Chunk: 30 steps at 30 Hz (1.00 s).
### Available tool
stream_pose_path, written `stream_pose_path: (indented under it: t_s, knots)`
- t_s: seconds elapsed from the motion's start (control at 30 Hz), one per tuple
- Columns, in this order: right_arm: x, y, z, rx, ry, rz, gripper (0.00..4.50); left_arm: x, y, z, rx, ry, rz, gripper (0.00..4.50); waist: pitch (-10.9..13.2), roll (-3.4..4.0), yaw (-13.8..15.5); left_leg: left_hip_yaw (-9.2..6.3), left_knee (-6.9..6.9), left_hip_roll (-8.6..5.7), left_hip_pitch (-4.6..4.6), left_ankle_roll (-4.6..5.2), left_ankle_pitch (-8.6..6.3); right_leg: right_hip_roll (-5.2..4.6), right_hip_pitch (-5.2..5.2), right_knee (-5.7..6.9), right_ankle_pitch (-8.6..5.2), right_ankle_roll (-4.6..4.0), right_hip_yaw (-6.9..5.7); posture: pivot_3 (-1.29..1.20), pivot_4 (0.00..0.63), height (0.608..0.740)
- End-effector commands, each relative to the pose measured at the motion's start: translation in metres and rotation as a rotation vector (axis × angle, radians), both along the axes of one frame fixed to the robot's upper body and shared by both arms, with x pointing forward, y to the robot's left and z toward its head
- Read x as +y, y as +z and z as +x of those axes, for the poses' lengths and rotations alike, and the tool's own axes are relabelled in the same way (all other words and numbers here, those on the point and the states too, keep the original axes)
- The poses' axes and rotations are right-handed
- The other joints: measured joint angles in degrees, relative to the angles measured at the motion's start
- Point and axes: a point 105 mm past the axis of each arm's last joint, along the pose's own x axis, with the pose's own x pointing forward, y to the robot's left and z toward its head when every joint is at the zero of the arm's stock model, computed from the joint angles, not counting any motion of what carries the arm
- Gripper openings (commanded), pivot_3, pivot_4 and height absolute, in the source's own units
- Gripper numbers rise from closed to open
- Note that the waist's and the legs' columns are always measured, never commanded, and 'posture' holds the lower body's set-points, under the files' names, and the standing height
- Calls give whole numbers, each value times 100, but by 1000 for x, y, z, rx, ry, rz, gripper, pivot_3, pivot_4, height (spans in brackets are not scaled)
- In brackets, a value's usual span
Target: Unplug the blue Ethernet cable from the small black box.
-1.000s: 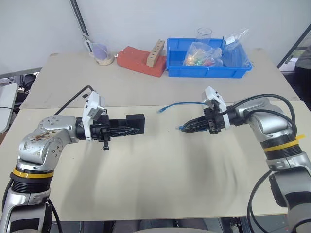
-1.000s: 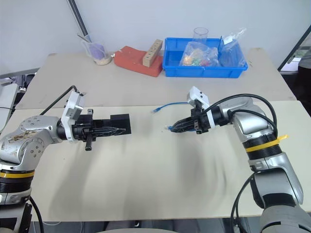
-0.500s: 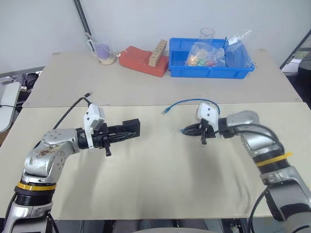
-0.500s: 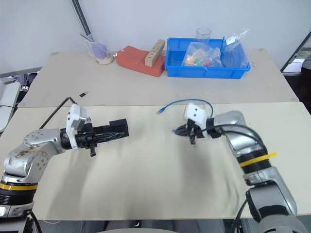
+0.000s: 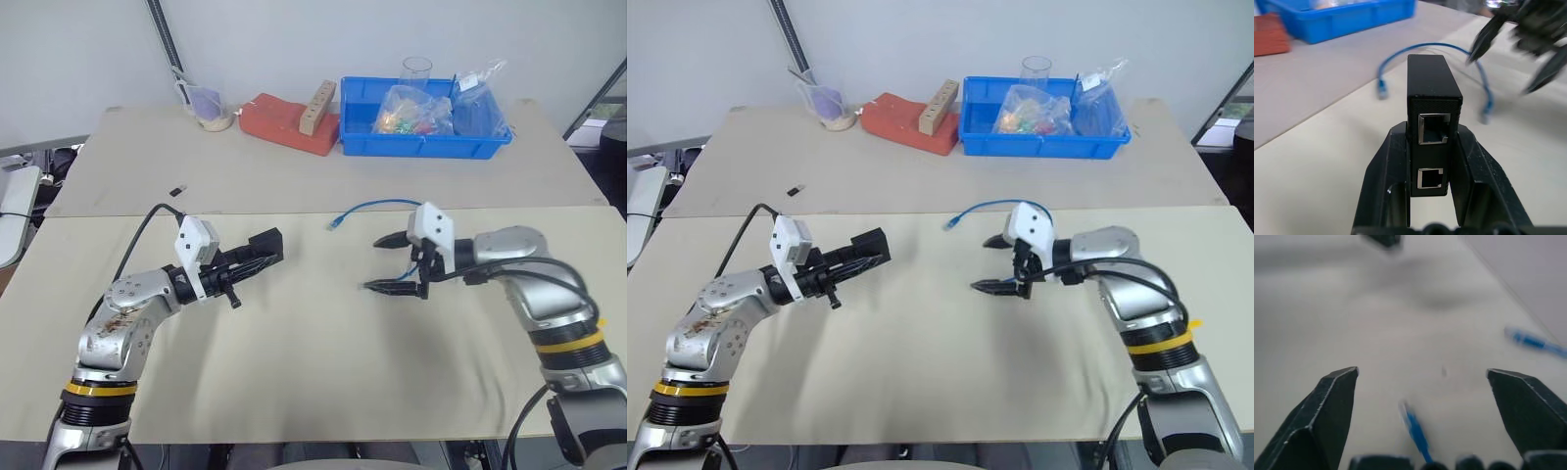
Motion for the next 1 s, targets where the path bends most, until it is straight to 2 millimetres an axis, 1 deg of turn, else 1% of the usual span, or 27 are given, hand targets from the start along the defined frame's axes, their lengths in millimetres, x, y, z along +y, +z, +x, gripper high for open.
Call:
stream_pose_path:
  t_s: [0.03, 0.1, 0.13, 0.2, 0.33, 0.4, 0.47, 0.5, 0.53, 0.57, 0.63, 0.7, 0.8, 0.93, 1.0]
  knots:
    - [11, 37, -8, -77, -44, 140, 4470, 2, -10, 16, -75, 109, 20, 554, -1, 0, 21, 1, 0, -1, 2, 0, 0, -1, 0, 0, 0, 0, 2, 0, 150, 740]
    - [15, 44, -3, -119, -117, 181, 4470, 1, -21, 27, -92, 163, 25, 554, -2, -1, 38, 3, 0, -1, 1, 0, 0, 0, 0, -1, 0, 0, 1, 0, 150, 740]
    - [16, 46, -2, -130, -152, 198, 4470, 0, -28, 34, -96, 210, 20, 554, -2, -1, 50, 4, 0, -2, -1, 0, 0, -1, -1, -1, 0, 0, 2, 0, 150, 740]
    - [16, 46, -1, -138, -190, 210, 4470, -2, -38, 43, -96, 258, 8, 554, -2, -1, 100, 5, 2, -6, 1, 0, 0, -5, -1, 0, 0, 0, 2, 0, 150, 740]
    - [18, 43, -1, -142, -218, 205, 4470, -6, -53, 55, -97, 305, 8, 554, -3, -3, 132, 6, 5, -12, -8, 0, 0, -10, -3, -1, 0, 0, 1, 0, 150, 740]
    - [18, 43, 0, -141, -228, 204, 4470, -9, -58, 58, -96, 306, 8, 554, -3, -2, 124, 7, 5, -13, -6, 0, 0, -10, -2, -1, 0, 0, 0, 0, 150, 740]
    - [16, 42, 2, -141, -244, 199, 4500, -10, -61, 59, -82, 305, -9, 1566, -3, -2, 113, 7, 5, -12, -4, 0, 0, -9, -1, 2, 0, 0, 0, 0, 150, 740]
    - [15, 41, 3, -140, -250, 197, 4500, -10, -62, 59, -77, 306, -13, 1781, -4, -1, 110, 7, 5, -12, -3, 0, 0, -8, -1, 3, 0, 0, 0, 0, 150, 740]
    - [14, 41, 4, -140, -253, 196, 4500, -9, -62, 59, -76, 307, -15, 2282, -5, 1, 107, 7, 5, -11, 0, 0, 0, -7, -1, 5, 0, 0, 0, 0, 150, 740]
    - [13, 40, 4, -138, -256, 195, 4500, -8, -62, 58, -76, 307, -16, 2604, -6, 3, 107, 7, 5, -11, 0, 0, 0, -7, -1, 6, 0, 0, 0, 0, 150, 740]
    - [10, 38, 5, -134, -267, 190, 4500, -2, -60, 55, -74, 312, -23, 3703, -6, 3, 104, 7, 4, -11, 1, 0, 0, -6, -1, 7, 0, 0, 0, 0, 150, 740]
    - [7, 35, 5, -131, -274, 184, 4500, 6, -57, 51, -72, 314, -23, 4484, -6, 2, 89, 7, 4, -10, 0, 0, 0, -6, -1, 6, 0, 0, 0, 0, 150, 740]
    - [0, 29, 1, -118, -267, 161, 4500, 18, -48, 36, -61, 293, -2, 4484, -6, 3, 32, 7, 0, -6, 1, 0, 0, -2, -2, 8, 0, 0, 1, 0, 150, 740]
    - [-17, 28, -6, -100, -261, 134, 4500, 31, -26, 5, -2, 213, 65, 4484, -5, 2, -37, 0, -7, 1, 2, 1, 0, 2, -3, 6, 0, 0, 0, 0, 150, 740]
    - [-32, 29, -7, -97, -282, 126, 4500, 48, -7, -12, 20, 199, 122, 4484, -3, 0, -47, -2, -7, 1, 1, 0, 0, 2, -2, 5, 0, 0, 0, 0, 150, 740]
